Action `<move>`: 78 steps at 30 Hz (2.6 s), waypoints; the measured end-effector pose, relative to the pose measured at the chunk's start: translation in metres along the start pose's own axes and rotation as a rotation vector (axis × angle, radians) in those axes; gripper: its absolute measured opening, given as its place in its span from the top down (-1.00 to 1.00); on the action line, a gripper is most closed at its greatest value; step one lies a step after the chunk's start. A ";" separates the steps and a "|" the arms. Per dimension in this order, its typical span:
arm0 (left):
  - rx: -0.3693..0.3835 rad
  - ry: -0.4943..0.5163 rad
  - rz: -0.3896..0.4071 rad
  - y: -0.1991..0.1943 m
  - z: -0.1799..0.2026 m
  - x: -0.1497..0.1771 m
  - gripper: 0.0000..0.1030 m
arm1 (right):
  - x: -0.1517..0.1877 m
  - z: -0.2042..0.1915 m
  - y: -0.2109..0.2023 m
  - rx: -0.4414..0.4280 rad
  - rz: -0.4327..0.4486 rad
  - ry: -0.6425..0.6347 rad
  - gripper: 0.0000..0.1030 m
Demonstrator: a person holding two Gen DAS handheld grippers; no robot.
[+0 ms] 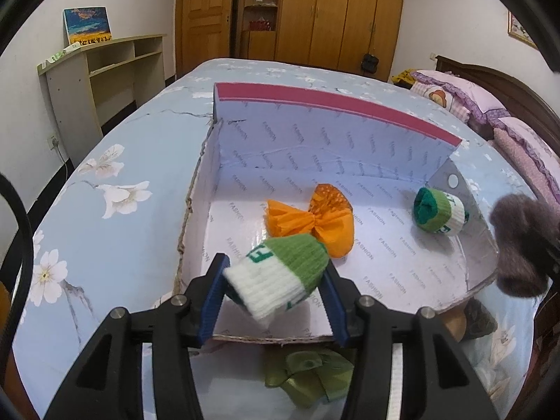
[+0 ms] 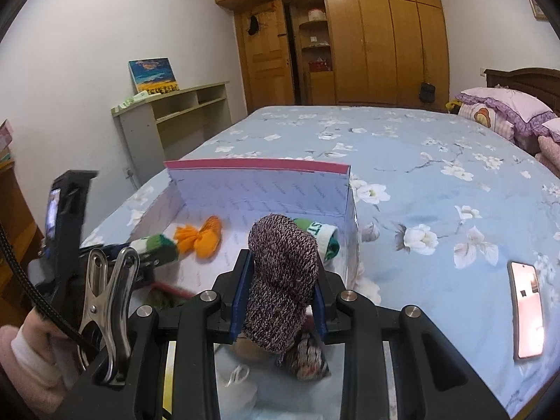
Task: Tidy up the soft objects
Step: 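Carry both socks over the box and lower them inside, then open both grippers to release the socks in the box and withdraw, then grasp the patterned pouch with the right gripper while the left approaches the pink sponge egg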
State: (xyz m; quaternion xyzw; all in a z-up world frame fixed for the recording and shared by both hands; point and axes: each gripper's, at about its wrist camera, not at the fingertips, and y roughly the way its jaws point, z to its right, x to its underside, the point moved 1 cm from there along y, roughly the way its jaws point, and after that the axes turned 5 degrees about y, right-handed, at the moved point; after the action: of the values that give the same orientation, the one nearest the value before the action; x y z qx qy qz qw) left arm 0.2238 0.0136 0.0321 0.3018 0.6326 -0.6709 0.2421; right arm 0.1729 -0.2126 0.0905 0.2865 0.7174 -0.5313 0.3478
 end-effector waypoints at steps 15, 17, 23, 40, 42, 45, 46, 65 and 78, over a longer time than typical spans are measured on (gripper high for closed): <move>-0.006 -0.003 -0.007 0.004 0.000 0.000 -0.14 | 0.004 0.006 0.053 0.043 -0.076 -0.017 0.39; -0.007 -0.003 -0.007 0.004 0.000 0.000 -0.15 | 0.005 0.009 0.055 0.046 -0.082 -0.010 0.35; -0.013 -0.004 -0.015 0.004 0.001 0.000 -0.15 | 0.006 0.012 0.055 0.050 -0.082 0.000 0.15; -0.003 -0.040 0.006 -0.028 0.001 -0.002 -0.52 | -0.002 0.008 0.023 0.051 -0.018 0.016 -0.20; -0.002 -0.042 0.014 -0.035 0.002 -0.002 -0.52 | -0.001 0.007 0.018 0.049 -0.016 0.022 -0.21; 0.005 -0.037 0.019 -0.047 0.002 0.000 -0.52 | 0.002 0.005 0.009 0.038 -0.013 0.033 -0.21; 0.008 -0.036 0.020 -0.050 0.002 0.001 -0.52 | 0.003 0.005 0.007 0.035 -0.013 0.034 -0.21; 0.058 0.010 -0.040 -0.079 0.015 0.055 -0.52 | 0.052 0.007 -0.014 0.048 -0.068 0.066 -0.21; 0.091 -0.002 -0.118 -0.062 0.018 0.088 -0.51 | 0.072 0.019 -0.001 0.075 -0.116 0.063 -0.20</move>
State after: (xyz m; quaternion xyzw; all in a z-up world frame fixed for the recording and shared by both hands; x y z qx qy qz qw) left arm 0.1160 0.0062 0.0134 0.2741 0.6177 -0.7125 0.1889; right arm 0.1329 -0.2278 0.0297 0.2739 0.7228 -0.5679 0.2828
